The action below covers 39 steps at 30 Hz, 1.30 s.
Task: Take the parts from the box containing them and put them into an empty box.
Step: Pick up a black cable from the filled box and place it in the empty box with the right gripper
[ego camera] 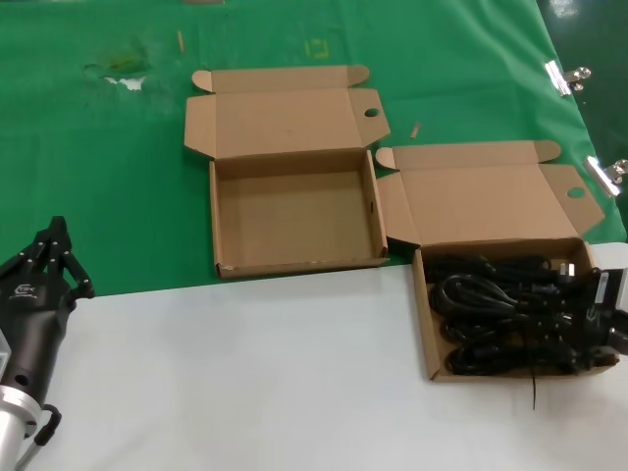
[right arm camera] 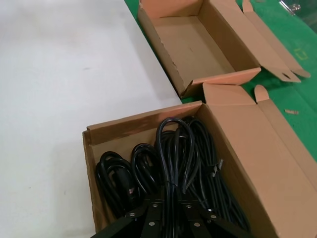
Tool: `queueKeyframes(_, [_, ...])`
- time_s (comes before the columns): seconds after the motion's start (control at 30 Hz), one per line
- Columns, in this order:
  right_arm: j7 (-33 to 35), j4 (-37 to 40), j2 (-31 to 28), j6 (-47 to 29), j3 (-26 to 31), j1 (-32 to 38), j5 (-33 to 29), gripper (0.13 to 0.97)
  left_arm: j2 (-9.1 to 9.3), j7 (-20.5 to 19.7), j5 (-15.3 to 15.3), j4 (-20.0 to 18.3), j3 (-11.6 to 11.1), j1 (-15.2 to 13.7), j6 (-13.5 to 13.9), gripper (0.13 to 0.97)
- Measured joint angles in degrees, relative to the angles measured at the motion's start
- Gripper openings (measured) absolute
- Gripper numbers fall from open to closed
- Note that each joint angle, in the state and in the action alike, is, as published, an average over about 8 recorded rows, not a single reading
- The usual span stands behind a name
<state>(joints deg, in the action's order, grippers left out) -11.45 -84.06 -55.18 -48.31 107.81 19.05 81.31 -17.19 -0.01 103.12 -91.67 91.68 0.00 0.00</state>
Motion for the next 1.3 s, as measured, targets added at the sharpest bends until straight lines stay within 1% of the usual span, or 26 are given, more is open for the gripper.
queueKeyframes(0.4, [0.12,-1.8,-1.2,-2.17,-0.68,2.99,0.87,0.168,0.0,0.0,0.0,0.0,0.0,0.0,0.0,0.14])
queueKeyframes(0.67, [0.81,-2.14,-0.6,-3.2,-0.48,6.41,0.62,0.168,0.0,0.0,0.0,0.0,0.0,0.0,0.0,0.14])
queueKeyframes(0.93, [4.12,-0.36,2.38,-3.09,0.8,10.99,-0.52,0.168,0.0,0.0,0.0,0.0,0.0,0.0,0.0,0.14])
queueKeyframes(1.3, [9.68,4.5,9.23,-2.64,4.06,18.31,-2.5,0.168,0.0,0.0,0.0,0.0,0.0,0.0,0.0,0.14])
